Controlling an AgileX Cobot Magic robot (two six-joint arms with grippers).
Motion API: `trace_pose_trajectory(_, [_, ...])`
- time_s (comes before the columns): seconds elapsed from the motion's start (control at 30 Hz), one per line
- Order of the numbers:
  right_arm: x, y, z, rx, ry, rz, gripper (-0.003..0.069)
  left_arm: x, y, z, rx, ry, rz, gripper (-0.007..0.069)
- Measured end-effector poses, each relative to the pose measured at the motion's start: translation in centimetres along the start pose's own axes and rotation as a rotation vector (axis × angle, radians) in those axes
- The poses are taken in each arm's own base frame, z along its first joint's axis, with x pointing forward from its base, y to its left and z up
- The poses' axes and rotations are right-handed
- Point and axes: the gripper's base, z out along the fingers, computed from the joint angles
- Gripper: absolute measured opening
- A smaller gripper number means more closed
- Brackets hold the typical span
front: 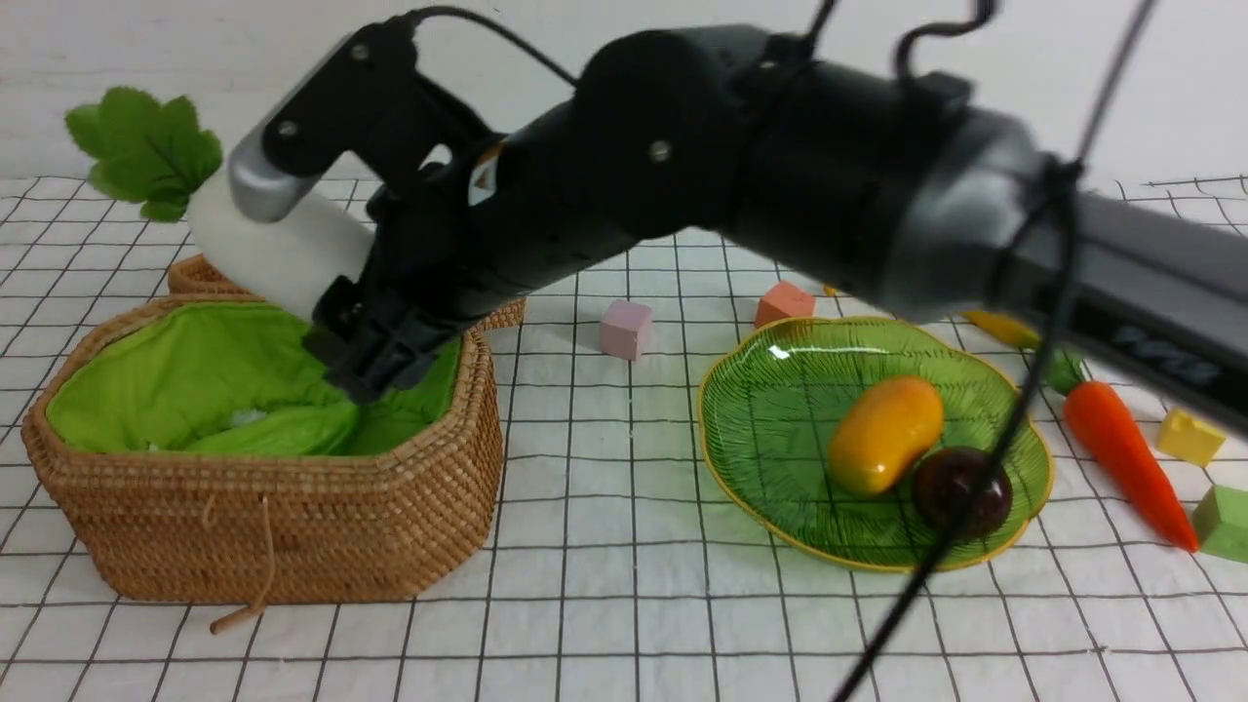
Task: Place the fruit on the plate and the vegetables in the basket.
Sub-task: Take a daikon with your right arm and place it on the basket on the left, then use the right arm to grab a carrot and put it into the left basket
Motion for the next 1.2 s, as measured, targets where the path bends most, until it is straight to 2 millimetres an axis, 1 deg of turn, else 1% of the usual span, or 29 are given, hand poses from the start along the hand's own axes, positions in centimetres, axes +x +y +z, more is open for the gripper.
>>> trace_pose_trajectory(0.07, [0.3,-0.2,1.8,-0.006,0.008,-0.007,0.0526,0.0,0.0,0.0,0.0,0.0,-0.001,-0.0013])
trace_pose_trajectory(0.13, [0.6,-0.3,2.7,-0.016,0.021,-0.008,0.053,0.0,0.0,0.0,-0.001,-0.001,-0.001,-0.0013])
trace_pose_trajectory(0.17, [0.6,-0.3,2.8,-0.017,0.023,-0.008,0.053,0.0,0.0,0.0,-0.001,-0.001,-0.001,-0.0013])
trace_pose_trajectory(0.23, [0.9,-0.1,3.0,-0.039,0.057,-0.014,0.0607,0.0,0.0,0.0,-0.001,-0.001,-0.001,-0.0013])
trace_pose_trajectory(0.3, [0.7,0.0,2.1,-0.055,0.086,-0.026,0.0662,0.0,0.0,0.0,0.001,-0.002,-0.001,-0.0013])
trace_pose_trajectory(0.33, [0.5,0.0,1.5,-0.06,0.102,-0.031,0.0671,0.0,0.0,0.0,0.004,-0.005,-0.001,-0.0013])
trace_pose_trajectory(0.4, [-0.1,0.1,-0.4,-0.065,0.143,-0.038,0.0675,-0.1,-0.1,0.0,0.012,-0.014,-0.001,-0.0013])
trace_pose_trajectory(0.47, [-1.0,-0.1,-3.6,-0.029,0.195,-0.058,0.0644,-0.3,-0.3,0.0,0.028,-0.029,-0.001,-0.0013])
trace_pose_trajectory(0.5, [-1.2,-0.1,-4.3,-0.018,0.206,-0.06,0.0634,-0.3,-0.3,0.0,0.031,-0.031,-0.003,-0.0013])
trace_pose_trajectory(0.53, [-1.6,-0.4,-6.0,0.017,0.238,-0.062,0.0603,-0.4,-0.4,0.0,0.047,-0.04,-0.002,-0.0013])
trace_pose_trajectory(0.57, [-1.8,-0.9,-8.7,0.067,0.29,-0.045,0.0557,-0.5,-0.7,0.0,0.076,-0.053,0.008,-0.0013])
trace_pose_trajectory(0.6, [-1.7,-1.1,-9.1,0.089,0.318,-0.046,0.053,-0.5,-0.8,0.0,0.086,-0.057,0.02,-0.0013])
trace_pose_trajectory(0.63, [-1.8,-1.6,-10.9,0.129,0.343,-0.031,0.0489,-0.6,-1.1,-0.1,0.115,-0.067,0.038,-0.0013])
trace_pose_trajectory(0.67, [-1.5,-3.2,-13.5,0.213,0.377,0.012,0.0397,-0.6,-1.5,-0.1,0.157,-0.076,0.074,-0.0013])
trace_pose_trajectory(0.7, [-0.9,-4.8,-15.1,0.269,0.39,0.065,0.0335,-0.7,-1.8,-0.1,0.195,-0.084,0.107,-0.0013])
trace_pose_trajectory(0.73, [-0.7,-5.4,-15.7,0.289,0.392,0.084,0.0299,-0.6,-1.9,-0.1,0.205,-0.081,0.119,-0.0013])
trace_pose_trajectory(0.77, [0.8,-7.7,-17.7,0.352,0.411,0.169,0.0218,-0.5,-2.4,0.0,0.247,-0.062,0.146,-0.0013])
trace_pose_trajectory(0.8, [0.9,-7.9,-18.1,0.359,0.409,0.18,0.0208,-0.4,-2.5,0.0,0.252,-0.06,0.166,-0.0013])
trace_pose_trajectory(0.83, [3.4,-10.4,-19.8,0.416,0.444,0.303,0.013,-0.1,-3.0,0.2,0.301,-0.029,0.192,-0.0013])
trace_pose_trajectory(0.87, [4.6,-11.3,-20.7,0.437,0.456,0.365,0.0101,0.0,-3.2,0.3,0.324,-0.016,0.22,-0.0013])
trace_pose_trajectory(0.9, [6.3,-12.4,-21.6,0.465,0.478,0.445,0.0084,0.2,-3.5,0.3,0.355,-0.001,0.236,-0.0013])
trace_pose_trajectory(0.93, [6.8,-12.7,-21.7,0.469,0.486,0.462,0.0084,0.2,-3.6,0.3,0.362,0.004,0.237,-0.0013])
trace_pose_trajectory(0.97, [9.0,-13.8,-22.9,0.504,0.519,0.56,0.0077,0.4,-4.0,0.2,0.404,0.018,0.258,-0.0013])
trace_pose_trajectory(1.03, [14.0,-15.7,-24.7,0.553,0.594,0.745,0.0098,0.5,-4.5,0.0,0.466,0.024,0.278,-0.0013])
trace_pose_trajectory(1.07, [14.4,-15.8,-24.8,0.555,0.601,0.757,0.0102,0.6,-4.6,0.0,0.477,0.023,0.281,-0.0013])
trace_pose_trajectory(1.1, [18.5,-16.6,-25.5,0.557,0.666,0.882,0.0159,0.6,-4.9,-0.2,0.524,0.018,0.288,-0.0013])
trace_pose_trajectory(1.13, [20.1,-16.8,-25.5,0.549,0.684,0.927,0.019,0.6,-5.1,-0.3,0.546,0.015,0.29,-0.0013])
trace_pose_trajectory(1.17, [20.8,-16.8,-25.5,0.547,0.689,0.944,0.0207,0.6,-5.2,-0.4,0.554,0.016,0.284,-0.0013])
trace_pose_trajectory(1.2, [22.3,-17.1,-25.3,0.545,0.694,0.974,0.0252,0.6,-5.3,-0.4,0.568,0.011,0.29,-0.0013])
